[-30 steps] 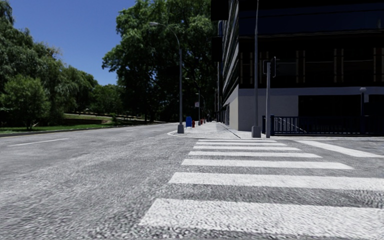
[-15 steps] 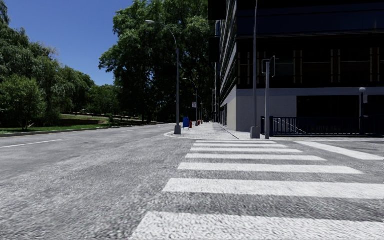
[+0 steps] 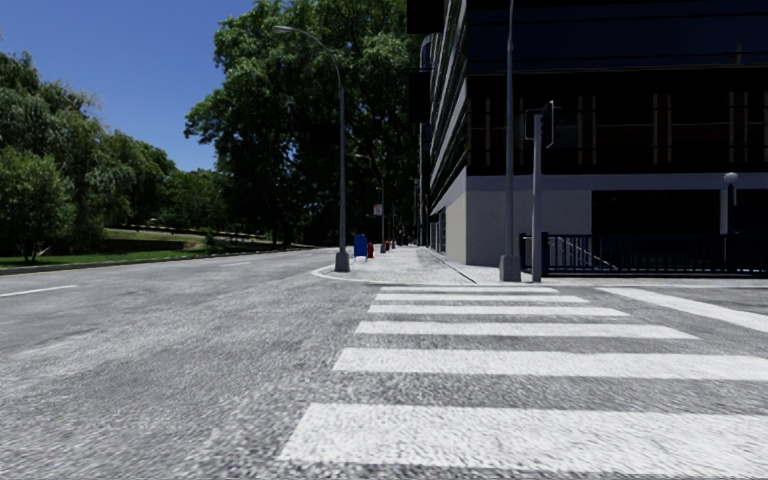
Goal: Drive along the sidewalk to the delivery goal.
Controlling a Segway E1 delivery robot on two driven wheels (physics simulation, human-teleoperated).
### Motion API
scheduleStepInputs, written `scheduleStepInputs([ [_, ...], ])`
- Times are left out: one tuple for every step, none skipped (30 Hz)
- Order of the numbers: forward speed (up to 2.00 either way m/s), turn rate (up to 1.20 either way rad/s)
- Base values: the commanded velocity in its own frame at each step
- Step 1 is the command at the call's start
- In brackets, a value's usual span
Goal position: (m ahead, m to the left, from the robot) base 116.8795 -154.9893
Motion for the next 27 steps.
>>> scheduleStepInputs([
  [1.93,0.00],
  [1.93,0.00],
  [1.93,-0.11],
  [1.93,-0.17],
  [1.93,-0.20],
  [1.93,-0.36],
  [1.93,-0.36],
  [1.93,-0.44],
  [1.93,-0.46],
  [1.93,-0.05],
  [1.93,-0.05],
  [1.93,0.00],
  [1.93,0.00],
  [1.93,0.00],
  [1.93,0.00],
  [1.93,0.00],
  [1.93,0.00],
  [1.93,0.00],
  [1.93,0.00],
  [1.93,0.00],
  [1.93,0.00],
  [1.93,0.00],
  [1.93,0.00],
  [1.93,-0.18],
  [1.93,-0.24],
  [1.93,-0.12],
  [1.93,-0.12],
])
